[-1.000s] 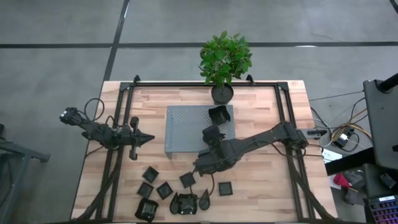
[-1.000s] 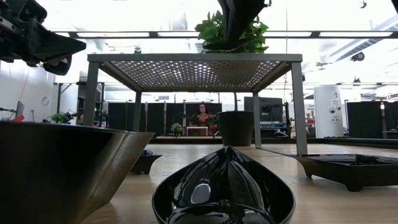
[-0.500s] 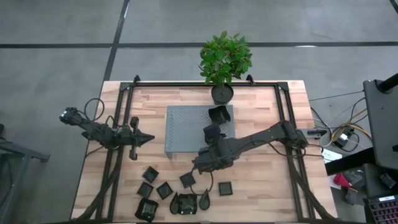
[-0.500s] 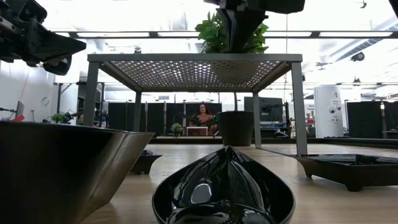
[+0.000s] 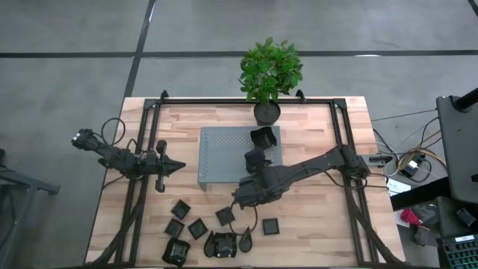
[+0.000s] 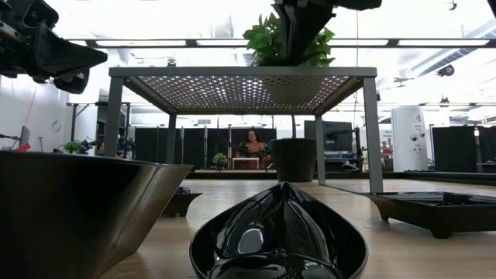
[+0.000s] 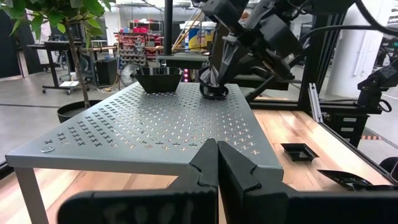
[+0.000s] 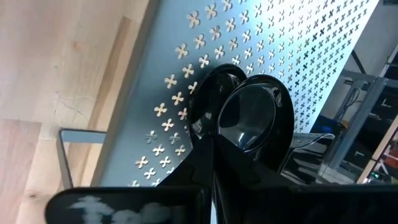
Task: Pick & Place Mini shaped plates
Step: Stack the black drop-shaped plate on the black drop-shaped plate on the shelf, then stack the black drop-shaped plate on the black drop-shaped plates on the shelf
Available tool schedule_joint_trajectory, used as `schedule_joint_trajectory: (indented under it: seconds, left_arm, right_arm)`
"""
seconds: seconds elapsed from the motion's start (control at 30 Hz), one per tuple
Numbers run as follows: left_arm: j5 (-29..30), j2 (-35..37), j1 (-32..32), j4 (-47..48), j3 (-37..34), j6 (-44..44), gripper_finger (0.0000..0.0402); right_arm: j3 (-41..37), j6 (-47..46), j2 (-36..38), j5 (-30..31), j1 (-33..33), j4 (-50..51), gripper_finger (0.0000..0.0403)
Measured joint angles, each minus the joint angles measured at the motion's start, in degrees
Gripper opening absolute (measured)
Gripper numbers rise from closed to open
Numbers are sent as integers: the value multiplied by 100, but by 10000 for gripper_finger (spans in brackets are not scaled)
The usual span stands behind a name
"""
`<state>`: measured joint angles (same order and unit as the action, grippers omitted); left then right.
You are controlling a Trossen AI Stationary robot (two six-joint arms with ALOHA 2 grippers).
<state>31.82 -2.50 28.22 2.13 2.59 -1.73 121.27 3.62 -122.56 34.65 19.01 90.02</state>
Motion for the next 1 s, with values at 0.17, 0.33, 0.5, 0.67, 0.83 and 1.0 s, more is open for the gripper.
schedule_joint_trajectory:
  seconds: [0.17,0.33,0.5,0.67,0.83,1.0]
  left_arm:
    - [1,0,-1,0,0,2,0]
    - [1,0,-1,0,0,0,0]
    - [0,2,-1,0,0,0,0]
    - [0,2,-1,0,0,1,0]
    - [0,0,-1,-2,0,1,0]
    - [1,0,-1,-2,0,1,0]
  right_arm:
    - [0,-11,68,0,-4,0,9]
    - [0,-46,68,-52,2,0,15]
    - [0,-141,68,-24,15,0,50]
    - [0,-167,85,-20,56,0,79]
    - [15,-534,228,-17,182,0,90]
    - [7,-1255,335,-64,372,0,90]
